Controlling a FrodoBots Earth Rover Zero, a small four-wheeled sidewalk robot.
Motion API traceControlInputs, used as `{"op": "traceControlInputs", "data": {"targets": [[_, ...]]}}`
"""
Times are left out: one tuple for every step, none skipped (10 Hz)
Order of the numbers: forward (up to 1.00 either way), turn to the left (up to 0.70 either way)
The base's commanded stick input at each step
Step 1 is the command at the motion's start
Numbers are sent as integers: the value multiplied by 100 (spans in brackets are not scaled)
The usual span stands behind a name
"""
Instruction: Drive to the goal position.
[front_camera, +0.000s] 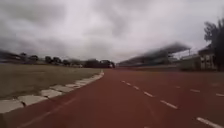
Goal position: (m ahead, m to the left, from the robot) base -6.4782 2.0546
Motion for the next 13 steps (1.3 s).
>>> {"op": "traceControlInputs", "data": {"targets": [[-70,0],[-70,0],[-70,0],[-70,0],[-70,0],[-70,0],[-70,0],[-70,0],[-70,0],[-70,0],[-70,0],[-70,0],[-70,0]]}}
